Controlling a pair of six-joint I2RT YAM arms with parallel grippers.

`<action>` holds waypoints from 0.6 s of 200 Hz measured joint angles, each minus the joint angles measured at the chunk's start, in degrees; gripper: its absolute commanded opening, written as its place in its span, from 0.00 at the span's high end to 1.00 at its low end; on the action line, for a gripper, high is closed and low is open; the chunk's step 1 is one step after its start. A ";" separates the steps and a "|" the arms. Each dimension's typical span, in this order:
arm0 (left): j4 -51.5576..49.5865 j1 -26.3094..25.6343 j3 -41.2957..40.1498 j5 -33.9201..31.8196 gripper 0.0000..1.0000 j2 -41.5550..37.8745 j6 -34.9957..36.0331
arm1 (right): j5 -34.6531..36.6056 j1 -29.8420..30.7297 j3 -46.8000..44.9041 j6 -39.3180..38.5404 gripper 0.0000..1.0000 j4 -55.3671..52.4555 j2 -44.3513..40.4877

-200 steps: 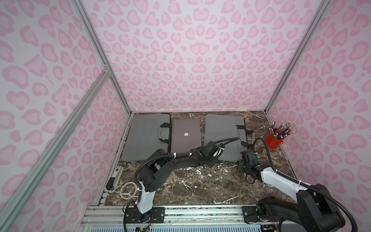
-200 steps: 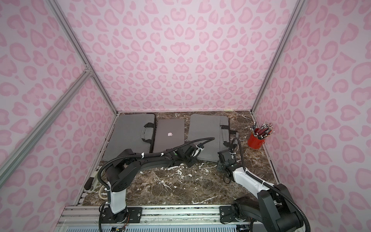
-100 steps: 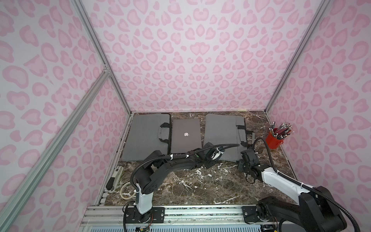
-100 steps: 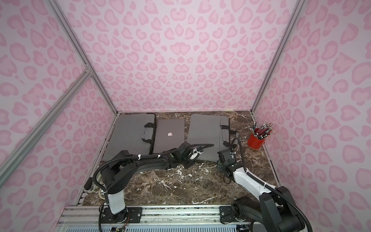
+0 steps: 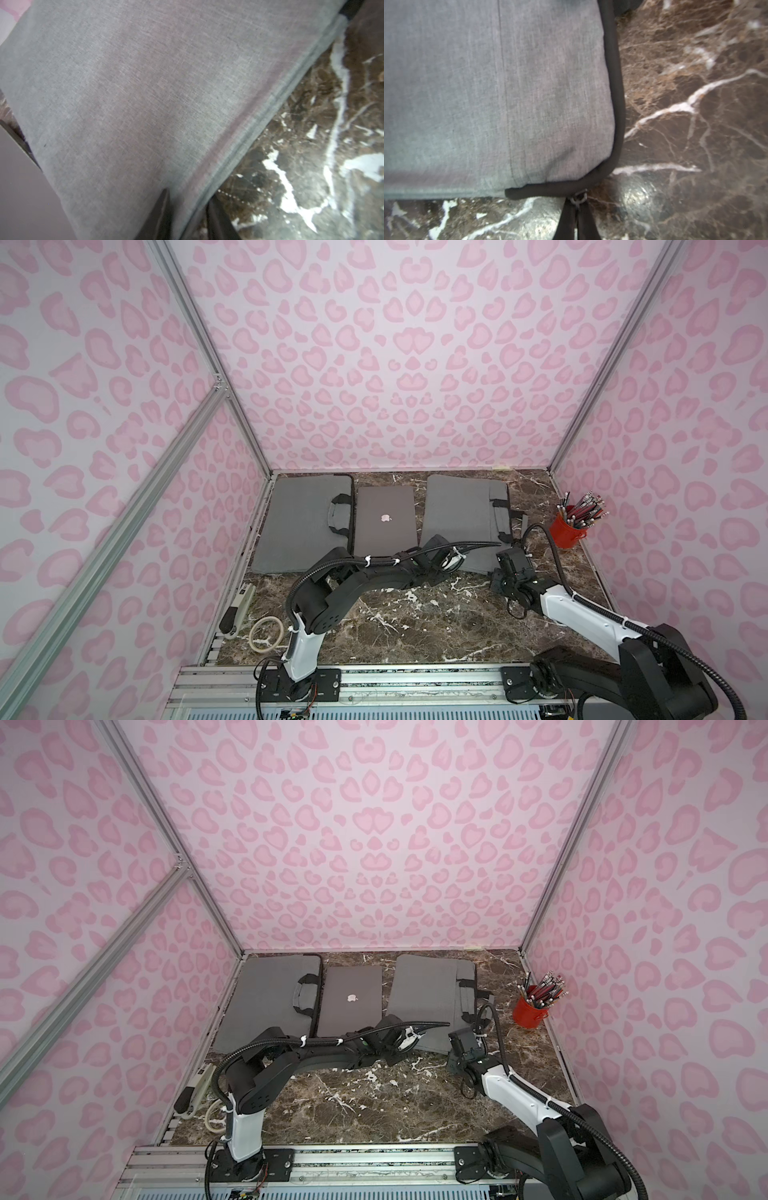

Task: Open the zippered laptop bag and take out the laptop
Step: Unzip the zipper on the zippered laptop bag.

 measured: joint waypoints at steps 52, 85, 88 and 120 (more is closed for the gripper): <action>1.90 -0.04 -2.27 -2.34 0.99 -2.54 0.50 | 0.66 0.11 0.68 1.51 1.00 -0.39 0.39; 1.11 -0.04 -3.17 -3.74 0.99 -5.57 0.50 | 1.55 0.11 1.46 2.05 1.00 -1.09 0.55; 1.14 -0.04 -3.21 -3.87 1.00 -5.77 0.52 | 1.55 0.11 1.55 2.12 1.00 -1.16 0.52; 1.57 0.13 -4.37 -4.72 0.99 -6.86 1.25 | 2.78 -0.13 2.43 2.32 1.00 -2.34 0.00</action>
